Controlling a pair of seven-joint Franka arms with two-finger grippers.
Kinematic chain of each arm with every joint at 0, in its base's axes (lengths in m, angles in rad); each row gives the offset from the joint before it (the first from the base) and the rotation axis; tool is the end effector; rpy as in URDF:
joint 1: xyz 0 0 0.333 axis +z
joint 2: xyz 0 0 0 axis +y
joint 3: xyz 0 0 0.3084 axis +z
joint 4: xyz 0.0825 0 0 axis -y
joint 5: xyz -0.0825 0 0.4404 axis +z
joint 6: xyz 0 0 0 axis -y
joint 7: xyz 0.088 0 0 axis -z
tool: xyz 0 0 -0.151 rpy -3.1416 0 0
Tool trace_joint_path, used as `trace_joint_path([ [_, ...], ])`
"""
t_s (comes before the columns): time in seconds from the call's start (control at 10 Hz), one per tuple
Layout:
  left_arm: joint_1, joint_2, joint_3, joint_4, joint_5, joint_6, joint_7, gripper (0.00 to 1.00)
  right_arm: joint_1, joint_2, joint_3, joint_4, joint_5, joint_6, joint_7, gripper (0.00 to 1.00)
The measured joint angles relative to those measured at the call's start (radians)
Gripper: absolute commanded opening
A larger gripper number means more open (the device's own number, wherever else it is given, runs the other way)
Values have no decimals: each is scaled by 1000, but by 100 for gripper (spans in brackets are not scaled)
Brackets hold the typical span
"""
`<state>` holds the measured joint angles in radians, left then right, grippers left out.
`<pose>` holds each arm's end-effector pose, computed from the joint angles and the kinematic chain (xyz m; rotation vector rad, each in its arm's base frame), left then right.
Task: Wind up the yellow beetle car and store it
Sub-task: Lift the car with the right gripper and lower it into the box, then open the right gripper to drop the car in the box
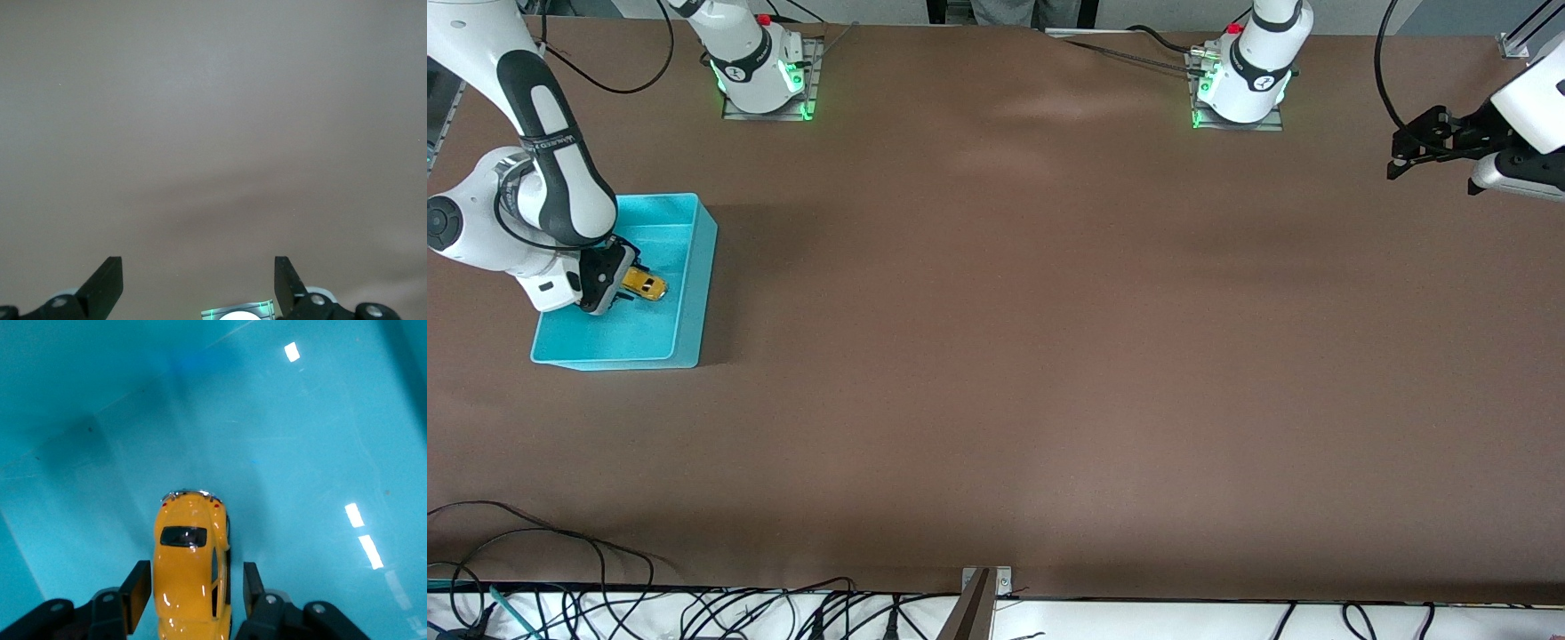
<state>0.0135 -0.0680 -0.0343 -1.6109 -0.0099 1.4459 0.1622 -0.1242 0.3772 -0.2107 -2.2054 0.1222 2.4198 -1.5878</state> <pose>0.5721 -0.0140 0.5822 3.1104 -0.2863 -0.1505 0.5254 -0.1889 0.1012 -2.5210 -1.6579 0.1362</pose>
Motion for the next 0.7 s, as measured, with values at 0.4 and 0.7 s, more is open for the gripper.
trace_joint_path([
  [0.4,1,0,1,0,0,0,0,100,5,-54,36,128,2,-119,16,85],
  [0.7,1,0,1,0,0,0,0,100,20,-102,40,320,-8,-358,171,86],
])
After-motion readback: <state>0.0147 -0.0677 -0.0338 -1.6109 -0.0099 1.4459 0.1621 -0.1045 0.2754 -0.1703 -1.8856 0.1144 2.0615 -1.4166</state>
